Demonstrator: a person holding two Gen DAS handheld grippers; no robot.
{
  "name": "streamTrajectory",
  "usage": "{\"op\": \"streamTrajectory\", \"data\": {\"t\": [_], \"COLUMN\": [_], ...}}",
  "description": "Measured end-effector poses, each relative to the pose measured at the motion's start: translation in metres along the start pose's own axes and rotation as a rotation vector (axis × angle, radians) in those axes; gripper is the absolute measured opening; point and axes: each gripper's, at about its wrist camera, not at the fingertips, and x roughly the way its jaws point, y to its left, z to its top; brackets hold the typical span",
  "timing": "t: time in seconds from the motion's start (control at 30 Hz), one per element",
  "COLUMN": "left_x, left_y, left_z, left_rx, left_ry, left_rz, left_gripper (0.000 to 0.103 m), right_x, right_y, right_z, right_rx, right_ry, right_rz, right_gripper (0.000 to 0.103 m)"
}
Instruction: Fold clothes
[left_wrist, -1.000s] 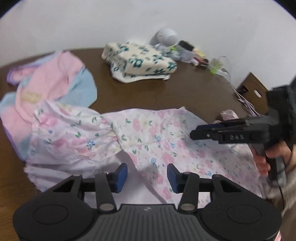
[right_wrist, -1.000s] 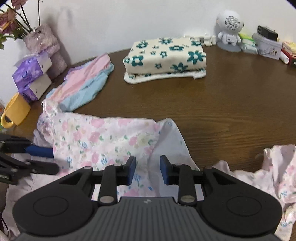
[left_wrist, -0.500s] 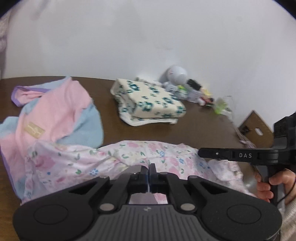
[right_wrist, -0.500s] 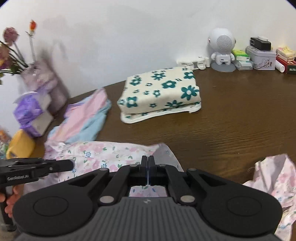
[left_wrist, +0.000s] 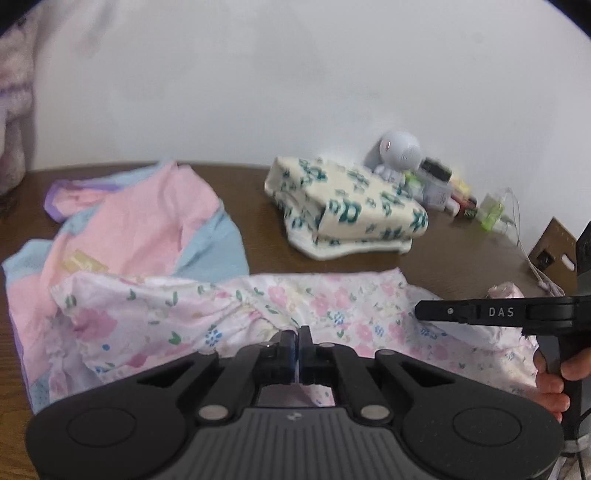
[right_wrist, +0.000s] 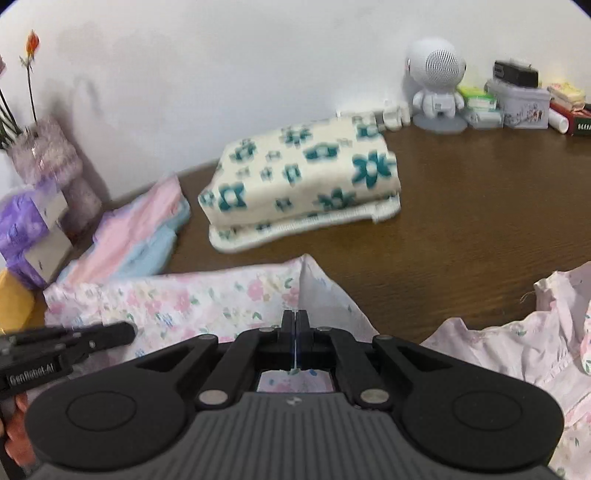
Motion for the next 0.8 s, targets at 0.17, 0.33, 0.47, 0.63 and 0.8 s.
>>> {"op": "streamTrajectory", "data": {"t": [0.17, 0.33, 0.47, 0.63, 0.8], "left_x": [-0.019, 0.010, 0.025, 0.011, -0.051], "left_y": [-0.017, -0.003, 0.005, 0.014, 0.011], "left_z": [0.011, 0.019, 0.015, 0.017, 0.016], "left_rx": [0.083, 0.011, -0.012, -0.074, -0.065], "left_ry": [-0.075, -0.028, 0.006, 0.026, 0.002], "left_rz": [-0.001, 0.068, 0.071, 0.008, -0.053], "left_gripper": [0.000, 0.000, 0.000, 0.028, 0.058], "right_x": [-0.012, 0.027, 0.029, -0.011, -0.069], "right_y": [0.008, 0.003, -0.001, -0.009, -0.010], "right_z": [0.021, 0.024, 0.021, 0.028, 0.020], "right_rx": [-0.008, -0.007, -0.004, 0.051, 0.032], "right_ry": [-0.073, -0.013, -0.012, -0.045, -0.072], "right_rz": [0.031, -0.042, -0.028, 0.037, 0.091], "right_gripper": [0.000, 0.000, 0.000, 0.020, 0.045]}}
